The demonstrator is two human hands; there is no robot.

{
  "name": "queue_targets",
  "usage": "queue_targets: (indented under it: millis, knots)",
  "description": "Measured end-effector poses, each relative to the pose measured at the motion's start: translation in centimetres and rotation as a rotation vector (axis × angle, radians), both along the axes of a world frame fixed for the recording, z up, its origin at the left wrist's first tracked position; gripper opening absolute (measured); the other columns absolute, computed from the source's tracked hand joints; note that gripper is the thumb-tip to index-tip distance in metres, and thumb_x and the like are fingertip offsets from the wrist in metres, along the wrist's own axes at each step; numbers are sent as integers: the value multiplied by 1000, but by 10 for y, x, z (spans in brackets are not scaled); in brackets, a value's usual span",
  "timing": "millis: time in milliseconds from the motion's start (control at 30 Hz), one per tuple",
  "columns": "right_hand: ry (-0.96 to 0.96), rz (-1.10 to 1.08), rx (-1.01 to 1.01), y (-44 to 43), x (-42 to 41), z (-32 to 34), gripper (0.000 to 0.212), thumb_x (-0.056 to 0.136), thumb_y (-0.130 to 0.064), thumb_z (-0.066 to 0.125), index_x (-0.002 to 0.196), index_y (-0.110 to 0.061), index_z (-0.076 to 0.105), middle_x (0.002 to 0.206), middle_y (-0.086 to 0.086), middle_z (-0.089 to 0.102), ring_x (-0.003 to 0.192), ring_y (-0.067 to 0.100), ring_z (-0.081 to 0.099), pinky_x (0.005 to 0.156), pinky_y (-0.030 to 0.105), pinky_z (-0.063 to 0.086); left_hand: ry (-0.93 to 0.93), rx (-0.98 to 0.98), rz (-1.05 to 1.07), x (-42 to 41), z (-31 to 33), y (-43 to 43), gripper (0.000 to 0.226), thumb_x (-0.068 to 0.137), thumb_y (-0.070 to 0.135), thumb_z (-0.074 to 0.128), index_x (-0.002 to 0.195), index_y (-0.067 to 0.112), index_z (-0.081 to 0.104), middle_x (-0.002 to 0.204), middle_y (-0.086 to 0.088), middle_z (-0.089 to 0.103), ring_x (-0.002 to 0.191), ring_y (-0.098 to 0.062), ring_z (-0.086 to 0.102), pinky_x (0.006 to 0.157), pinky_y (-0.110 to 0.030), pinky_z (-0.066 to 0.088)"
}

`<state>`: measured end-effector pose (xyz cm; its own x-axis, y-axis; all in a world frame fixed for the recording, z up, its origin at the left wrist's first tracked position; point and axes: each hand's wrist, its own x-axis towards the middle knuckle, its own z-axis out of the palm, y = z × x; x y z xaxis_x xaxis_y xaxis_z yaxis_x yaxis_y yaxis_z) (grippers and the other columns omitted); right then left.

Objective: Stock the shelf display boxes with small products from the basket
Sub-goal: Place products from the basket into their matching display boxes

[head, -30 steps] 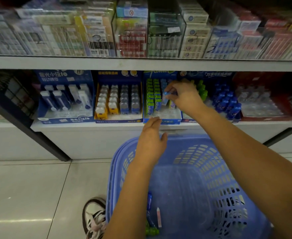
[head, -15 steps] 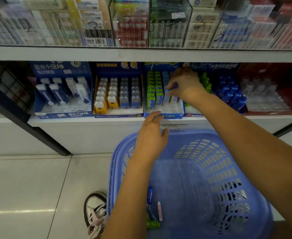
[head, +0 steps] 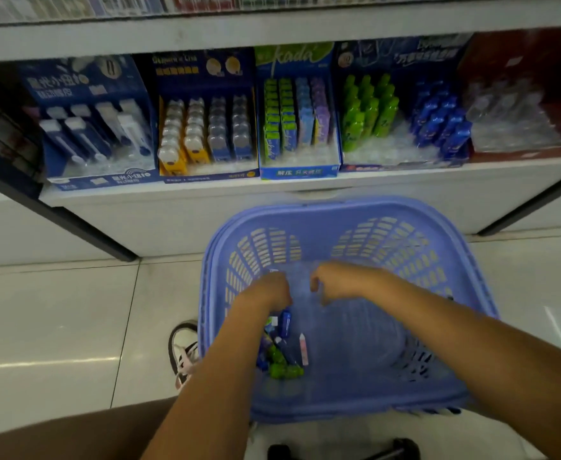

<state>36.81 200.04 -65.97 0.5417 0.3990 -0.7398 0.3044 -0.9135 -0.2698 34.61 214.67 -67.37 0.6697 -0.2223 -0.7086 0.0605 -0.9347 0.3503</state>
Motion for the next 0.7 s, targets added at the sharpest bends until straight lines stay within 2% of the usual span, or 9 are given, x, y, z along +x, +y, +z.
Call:
queue_targets:
  millis: [67,167,233,300,433,533,567,633,700]
  knots:
    - [115,36,15,-5,-16,-37,48,84,-11,66,131,-9,53,116,11,58,101,23,55,84,31,44,72,88,-76,-14,-25,4,29,94,7,48,120,-1,58,124,-18,59,115,-31,54,92,-32,41]
    - [178,128,59,-6,-32,-74,54,82,0,63,132,-18,53,129,12,52,116,28,52,96,35,44,46,151,25,-22,-48,9,32,94,7,46,125,1,53,128,-20,54,117,-32,52,95,-35,42]
    - [219,134,92,-3,-39,-90,49,85,0,58,132,-14,53,136,12,50,123,28,48,102,35,39,-19,159,145,-20,-56,12,35,95,7,45,128,-2,49,132,-23,50,121,-35,49,97,-37,41]
    - [195,30,153,1,-43,-101,36,91,-10,53,127,-11,57,133,13,52,122,29,49,102,36,39,-78,157,249,-17,-66,13,36,94,5,46,129,-4,44,133,-25,45,122,-37,46,97,-40,40]
    - [247,-139,235,12,-44,-115,25,90,-20,54,111,-9,63,104,8,61,94,23,56,80,30,44,-112,191,338,-9,-84,15,37,92,2,52,128,0,43,130,-20,46,119,-34,47,95,-40,42]
    - [206,-261,215,19,-52,-125,6,76,-10,62,70,-11,60,82,14,57,69,21,51,58,28,41,-105,143,387,-3,-96,14,48,92,0,50,138,0,37,136,-20,43,123,-36,46,98,-43,45]
    - [170,-295,192,17,-53,-132,17,74,-6,61,60,-14,54,75,13,56,64,20,51,53,26,40,-100,132,395,-1,-100,13,51,92,0,49,141,0,34,139,-20,42,125,-35,45,99,-44,44]
    - [164,-351,194,8,-53,-140,25,77,-5,56,54,-14,56,61,8,60,55,19,57,45,19,40,-110,137,414,1,-109,11,47,92,3,48,138,-3,37,137,-22,43,122,-35,46,100,-43,43]
    - [247,-400,210,-4,-44,-142,17,80,-13,60,65,-7,65,64,8,63,66,24,65,50,18,43,-137,145,506,4,-115,9,36,91,5,50,125,-6,47,127,-25,50,115,-37,51,96,-42,45]
